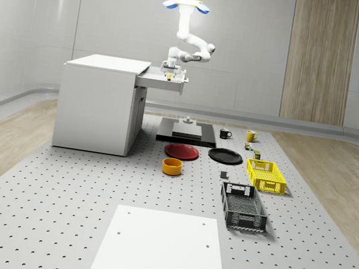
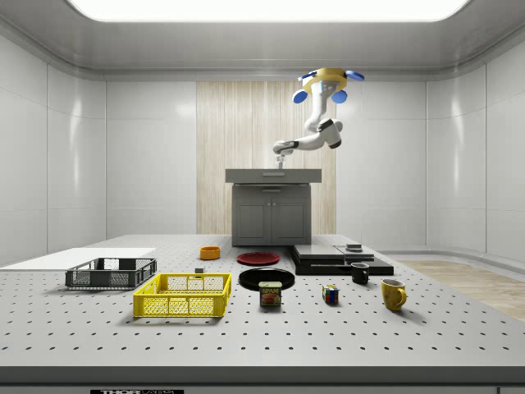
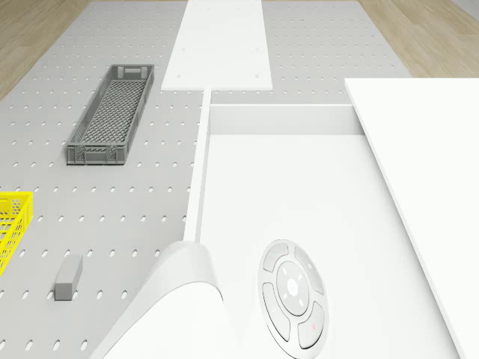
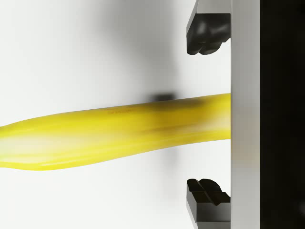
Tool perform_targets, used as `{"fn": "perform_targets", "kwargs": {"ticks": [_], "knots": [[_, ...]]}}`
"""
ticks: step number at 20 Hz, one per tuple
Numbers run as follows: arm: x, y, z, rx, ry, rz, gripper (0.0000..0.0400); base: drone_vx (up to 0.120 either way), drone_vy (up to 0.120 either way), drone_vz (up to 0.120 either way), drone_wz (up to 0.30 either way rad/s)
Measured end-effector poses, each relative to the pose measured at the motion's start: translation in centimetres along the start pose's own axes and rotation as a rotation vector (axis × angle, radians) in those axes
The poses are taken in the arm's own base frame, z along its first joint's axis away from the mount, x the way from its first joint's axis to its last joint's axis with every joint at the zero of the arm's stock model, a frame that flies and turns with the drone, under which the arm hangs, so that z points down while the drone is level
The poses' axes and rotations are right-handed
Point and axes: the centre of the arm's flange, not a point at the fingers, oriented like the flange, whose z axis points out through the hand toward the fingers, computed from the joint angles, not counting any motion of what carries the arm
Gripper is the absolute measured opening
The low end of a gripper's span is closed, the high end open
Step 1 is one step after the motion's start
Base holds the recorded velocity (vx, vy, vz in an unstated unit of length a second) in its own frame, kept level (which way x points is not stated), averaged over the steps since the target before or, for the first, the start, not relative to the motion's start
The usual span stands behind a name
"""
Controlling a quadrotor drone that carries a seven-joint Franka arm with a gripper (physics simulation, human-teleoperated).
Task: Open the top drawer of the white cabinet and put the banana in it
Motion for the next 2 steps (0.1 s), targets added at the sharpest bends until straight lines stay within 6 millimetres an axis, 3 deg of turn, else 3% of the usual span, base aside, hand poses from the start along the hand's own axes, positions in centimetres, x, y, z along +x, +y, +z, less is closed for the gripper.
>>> {"fn": "perform_targets", "kwargs": {"ticks": [2], "knots": [[0.00,0.00,-0.19,0.000,0.000,-0.002,0.0391,0.000,0.000,0.000,0.000]]}}
